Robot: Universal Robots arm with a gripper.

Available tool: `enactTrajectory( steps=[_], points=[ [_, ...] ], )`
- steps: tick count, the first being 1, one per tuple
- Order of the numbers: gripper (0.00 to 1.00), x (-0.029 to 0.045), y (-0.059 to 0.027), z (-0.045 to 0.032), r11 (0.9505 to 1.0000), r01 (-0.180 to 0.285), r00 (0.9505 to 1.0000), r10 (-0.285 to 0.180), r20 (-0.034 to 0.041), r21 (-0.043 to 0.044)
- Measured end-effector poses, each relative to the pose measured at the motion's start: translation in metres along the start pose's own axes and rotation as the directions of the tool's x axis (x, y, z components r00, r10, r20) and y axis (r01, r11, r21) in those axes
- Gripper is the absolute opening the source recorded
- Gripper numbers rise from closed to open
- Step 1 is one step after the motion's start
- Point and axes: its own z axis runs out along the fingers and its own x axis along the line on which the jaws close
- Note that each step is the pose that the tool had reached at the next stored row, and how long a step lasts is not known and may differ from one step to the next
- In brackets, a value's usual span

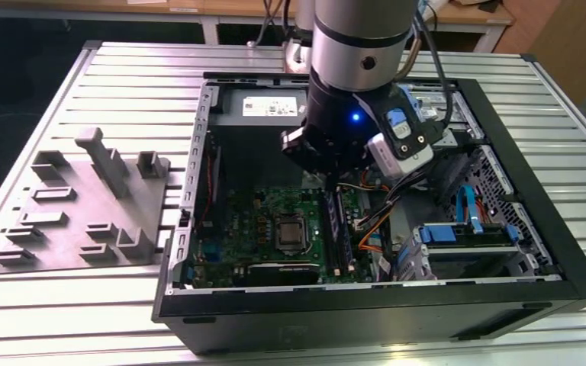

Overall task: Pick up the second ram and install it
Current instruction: 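Insert the second ram into the second slot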

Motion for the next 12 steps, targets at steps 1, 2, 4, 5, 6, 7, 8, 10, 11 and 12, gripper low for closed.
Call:
enactTrajectory(
  steps=[1, 2, 4, 5, 6, 7, 8, 10, 11, 12],
  points=[
    [0.11, 0.0000, 0.0000, 0.0015, 1.0000, 0.000, 1.0000, 0.000, 0.0000, 0.0000],
    [0.11, 0.0000, -0.0001, 0.0029, 1.0000, 0.000, 1.0000, 0.000, 0.0000, 0.0000],
    [0.11, -0.0006, -0.0001, 0.0051, 1.0000, 0.000, 1.0000, 0.000, 0.0000, -0.0001],
    [0.11, -0.0019, -0.0001, 0.0055, 1.0000, 0.000, 1.0000, 0.000, 0.0000, 0.0000],
    [0.11, -0.0039, -0.0002, 0.0059, 1.0000, 0.000, 1.0000, 0.000, -0.0001, 0.0000],
    [0.11, -0.0065, -0.0003, 0.0064, 1.0000, 0.000, 1.0000, 0.000, -0.0001, -0.0001],
    [0.11, -0.0086, -0.0003, 0.0069, 1.0000, 0.000, 1.0000, 0.000, -0.0001, -0.0001],
    [0.11, -0.0117, -0.0005, 0.0088, 1.0000, 0.000, 1.0000, 0.000, -0.0001, -0.0001],
    [0.11, -0.0129, -0.0006, 0.0105, 1.0000, 0.000, 1.0000, 0.000, -0.0001, 0.0000],
    [0.11, -0.0140, -0.0007, 0.0123, 1.0000, 0.000, 1.0000, 0.000, -0.0001, -0.0001]
  ],
)
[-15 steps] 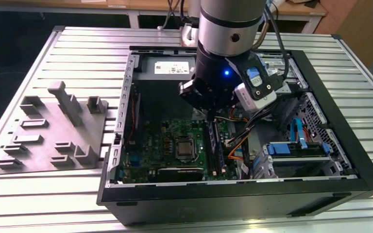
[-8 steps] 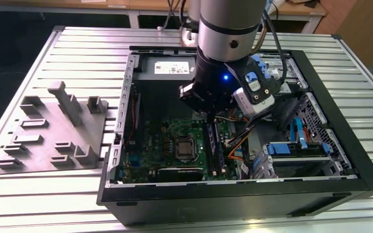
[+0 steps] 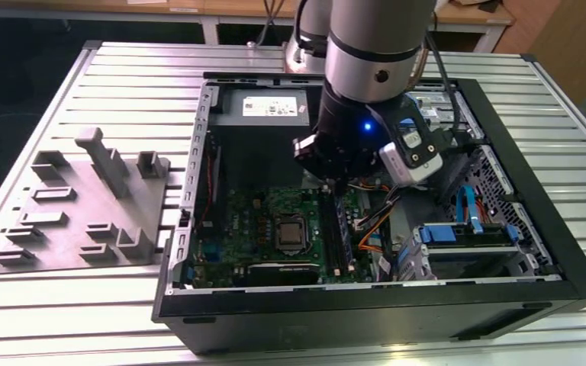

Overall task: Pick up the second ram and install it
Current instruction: 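Insert the second ram into the second slot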

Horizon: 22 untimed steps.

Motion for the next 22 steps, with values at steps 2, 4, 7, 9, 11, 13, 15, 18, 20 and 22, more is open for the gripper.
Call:
enactTrajectory(
  steps=[2, 4, 7, 9, 11, 13, 15, 18, 20, 22],
  points=[
    [0.11, -0.0018, -0.0004, 0.0036, 1.0000, 0.000, 1.0000, 0.000, 0.0000, 0.0000],
    [0.11, -0.0029, -0.0011, 0.0069, 1.0000, 0.000, 1.0000, 0.000, 0.0000, -0.0001],
    [0.11, -0.0027, -0.0031, 0.0114, 1.0000, -0.001, 1.0000, 0.001, 0.0001, 0.0000],
    [0.11, -0.0027, -0.0037, 0.0142, 1.0000, -0.002, 1.0000, 0.002, 0.0001, 0.0000],
    [0.11, -0.0026, -0.0041, 0.0173, 1.0000, -0.003, 1.0000, 0.003, 0.0001, 0.0000],
    [0.11, -0.0025, -0.0046, 0.0206, 1.0000, -0.003, 1.0000, 0.003, 0.0001, 0.0001],
    [0.11, -0.0024, -0.0050, 0.0244, 1.0000, -0.003, 1.0000, 0.003, 0.0001, 0.0000],
    [0.11, -0.0018, -0.0051, 0.0283, 1.0000, -0.003, 1.0000, 0.003, 0.0001, 0.0001],
    [0.11, -0.0004, -0.0051, 0.0313, 1.0000, -0.003, 1.0000, 0.003, 0.0002, 0.0002],
    [0.11, 0.0003, -0.0052, 0.0345, 1.0000, -0.003, 1.0000, 0.003, 0.0002, 0.0000]
  ],
)
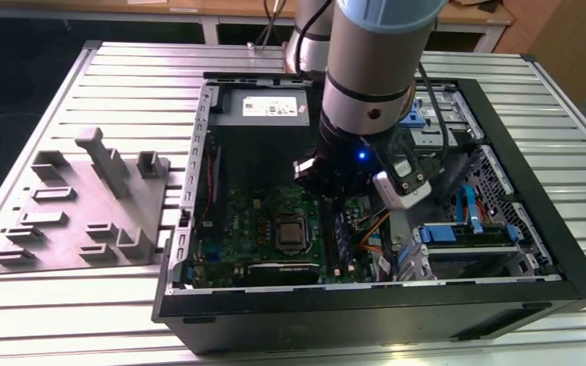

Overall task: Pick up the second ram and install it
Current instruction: 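Insert the second ram into the second slot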

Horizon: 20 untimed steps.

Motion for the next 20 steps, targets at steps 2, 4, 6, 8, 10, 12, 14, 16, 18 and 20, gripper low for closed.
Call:
enactTrajectory(
  steps=[2, 4, 6, 8, 10, 12, 14, 16, 18, 20],
  points=[
    [0.11, 0.0001, -0.0001, 0.0030, 1.0000, -0.001, 1.0000, 0.001, 0.0000, 0.0000],
    [0.11, 0.0004, -0.0001, 0.0061, 1.0000, -0.001, 1.0000, 0.001, -0.0001, 0.0001],
    [0.11, 0.0005, -0.0002, 0.0094, 1.0000, -0.001, 1.0000, 0.001, 0.0000, 0.0000],
    [0.11, 0.0006, -0.0003, 0.0127, 1.0000, -0.002, 1.0000, 0.002, 0.0000, 0.0001],
    [0.11, 0.0006, -0.0003, 0.0137, 1.0000, -0.002, 1.0000, 0.002, 0.0000, 0.0002],
    [0.11, 0.0006, -0.0003, 0.0138, 1.0000, -0.002, 1.0000, 0.002, 0.0000, 0.0003],
    [0.11, 0.0009, -0.0003, 0.0141, 1.0000, -0.002, 1.0000, 0.002, 0.0000, 0.0001],
    [0.11, 0.0016, -0.0003, 0.0147, 1.0000, -0.002, 1.0000, 0.002, 0.0001, 0.0000],
    [0.11, 0.0031, -0.0003, 0.0153, 1.0000, -0.002, 1.0000, 0.002, 0.0000, 0.0001],
    [0.11, 0.0039, -0.0003, 0.0170, 1.0000, -0.002, 1.0000, 0.002, 0.0001, 0.0000]
  ],
)
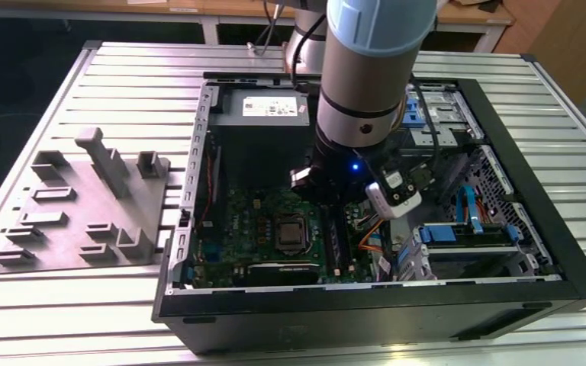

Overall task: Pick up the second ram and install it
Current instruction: 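Insert the second ram into the second slot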

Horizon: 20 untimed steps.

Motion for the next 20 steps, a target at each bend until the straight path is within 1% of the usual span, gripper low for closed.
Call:
enactTrajectory(
  steps=[4, 16, 20],
  points=[
    [0.11, 0.0004, -0.0001, 0.0039, 1.0000, 0.000, 1.0000, 0.000, 0.0000, 0.0000],
    [0.11, -0.0009, -0.0002, 0.0051, 1.0000, 0.000, 1.0000, 0.000, 0.0000, 0.0001],
    [0.11, -0.0008, -0.0002, 0.0069, 1.0000, 0.000, 1.0000, 0.000, -0.0001, 0.0001]
  ],
)
